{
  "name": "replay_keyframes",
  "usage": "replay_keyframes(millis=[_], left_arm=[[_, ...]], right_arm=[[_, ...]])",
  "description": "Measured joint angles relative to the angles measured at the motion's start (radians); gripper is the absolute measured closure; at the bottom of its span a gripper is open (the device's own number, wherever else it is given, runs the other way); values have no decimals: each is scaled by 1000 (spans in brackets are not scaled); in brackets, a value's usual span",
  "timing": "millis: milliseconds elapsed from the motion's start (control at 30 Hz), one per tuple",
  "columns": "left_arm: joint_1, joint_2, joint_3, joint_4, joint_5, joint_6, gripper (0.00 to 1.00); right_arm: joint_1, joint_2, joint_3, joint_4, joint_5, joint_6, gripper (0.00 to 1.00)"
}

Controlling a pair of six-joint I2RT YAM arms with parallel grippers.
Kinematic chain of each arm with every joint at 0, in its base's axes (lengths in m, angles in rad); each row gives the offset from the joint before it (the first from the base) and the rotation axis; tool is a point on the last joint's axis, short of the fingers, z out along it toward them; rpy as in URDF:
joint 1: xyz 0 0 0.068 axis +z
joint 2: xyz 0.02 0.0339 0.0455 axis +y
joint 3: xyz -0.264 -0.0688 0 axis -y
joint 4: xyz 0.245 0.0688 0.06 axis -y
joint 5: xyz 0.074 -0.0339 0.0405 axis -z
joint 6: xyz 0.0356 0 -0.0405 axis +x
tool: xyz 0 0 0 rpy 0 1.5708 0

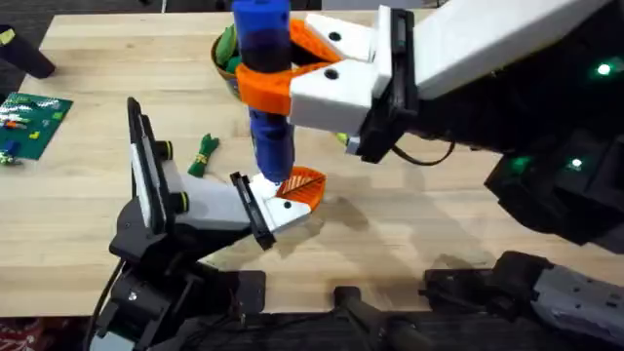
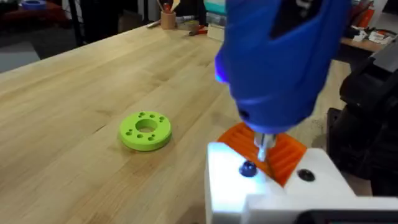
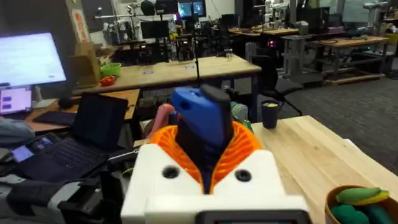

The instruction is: Pick up the gripper from the table and insert it into the empty holder that is missing its gripper. Then pick up a screw, insert it into the mounting hole, and use the screwdriver to tighten it. Finally, clean up the table by picking up the vegetable and placing it into the bucket.

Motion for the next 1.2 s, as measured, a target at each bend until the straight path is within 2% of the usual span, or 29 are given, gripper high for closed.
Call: replay_keyframes(millis=[467, 1200], left_arm=[[0, 0, 0, 0, 0, 0, 991], [0, 0, 0, 0, 0, 0, 991]], right_arm=[[0, 43, 8, 16, 1, 0, 957], [-8, 48, 8, 46, 0, 3, 955]])
